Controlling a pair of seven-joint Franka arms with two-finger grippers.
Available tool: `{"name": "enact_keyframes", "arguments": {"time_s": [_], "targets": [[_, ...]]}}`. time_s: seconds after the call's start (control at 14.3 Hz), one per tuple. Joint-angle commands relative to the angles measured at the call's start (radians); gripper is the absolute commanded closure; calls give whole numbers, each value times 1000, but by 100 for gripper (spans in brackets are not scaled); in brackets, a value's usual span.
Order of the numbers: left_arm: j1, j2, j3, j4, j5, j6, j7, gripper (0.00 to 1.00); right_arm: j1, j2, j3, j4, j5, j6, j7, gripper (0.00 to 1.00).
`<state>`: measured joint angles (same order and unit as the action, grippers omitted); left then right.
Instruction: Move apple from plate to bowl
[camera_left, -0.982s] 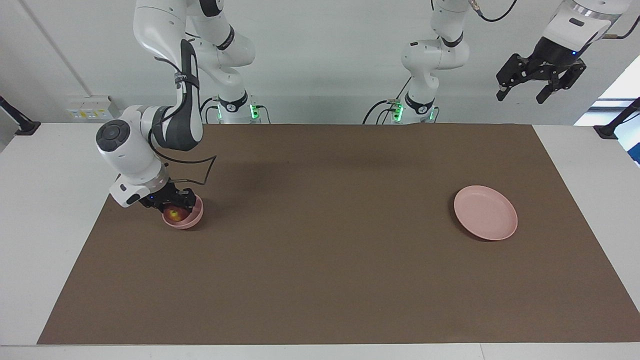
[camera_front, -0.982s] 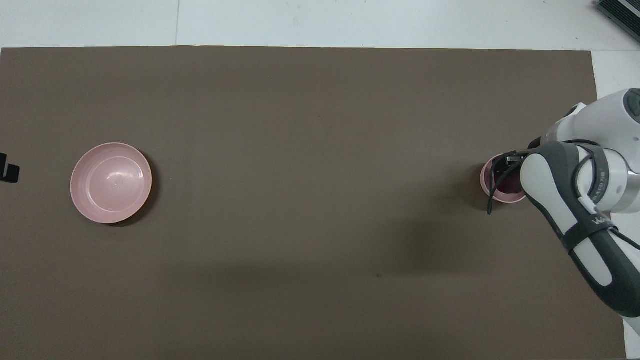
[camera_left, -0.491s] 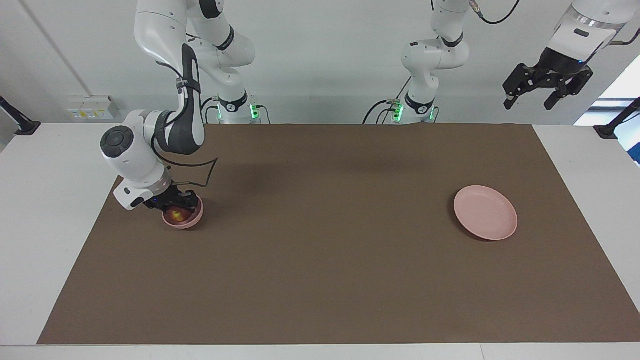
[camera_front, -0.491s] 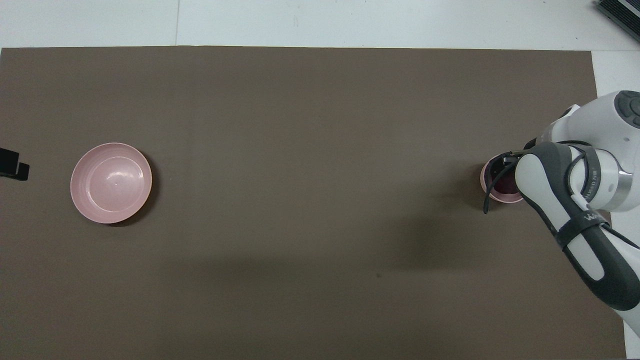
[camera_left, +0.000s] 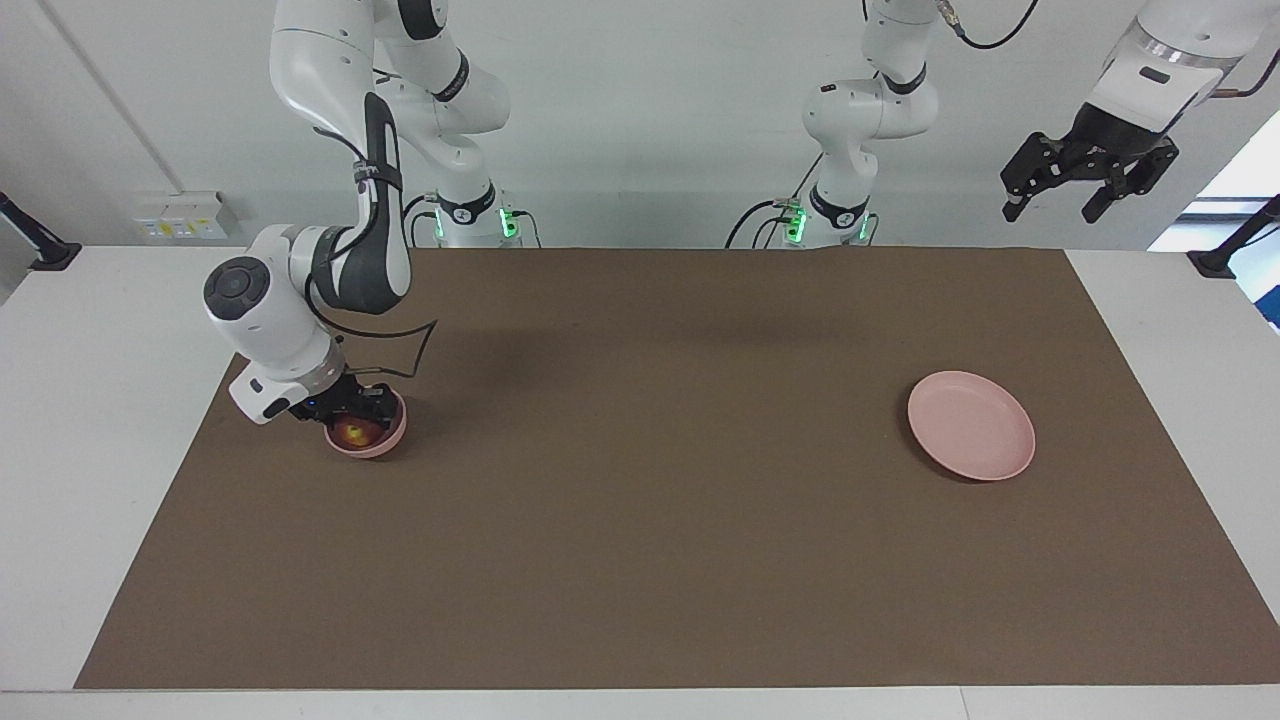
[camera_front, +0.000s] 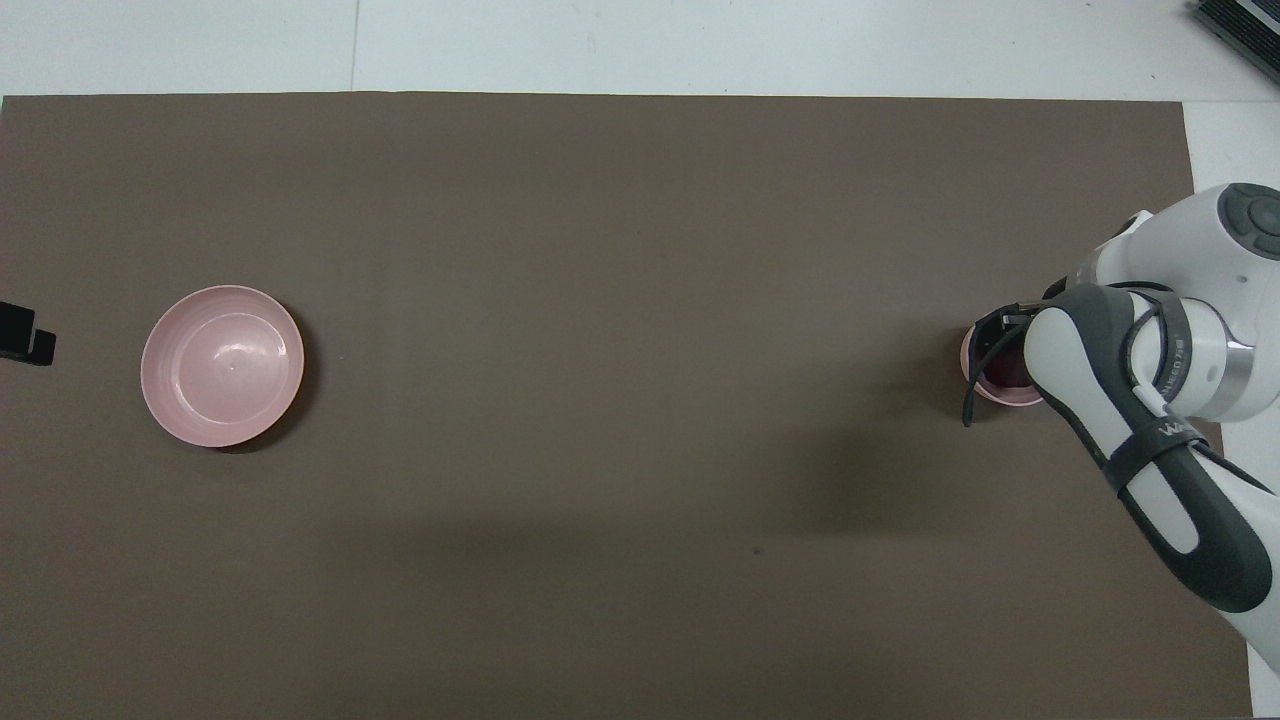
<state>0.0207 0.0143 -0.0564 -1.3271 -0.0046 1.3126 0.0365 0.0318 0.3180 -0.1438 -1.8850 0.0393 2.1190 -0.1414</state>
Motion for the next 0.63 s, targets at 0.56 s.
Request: {"name": "enact_keyframes", "arguments": {"time_s": [0.56], "targets": [[7,-28,-3,-40,14,22,0,0,-15,6,10,7,-19,13,-6,34]]}}
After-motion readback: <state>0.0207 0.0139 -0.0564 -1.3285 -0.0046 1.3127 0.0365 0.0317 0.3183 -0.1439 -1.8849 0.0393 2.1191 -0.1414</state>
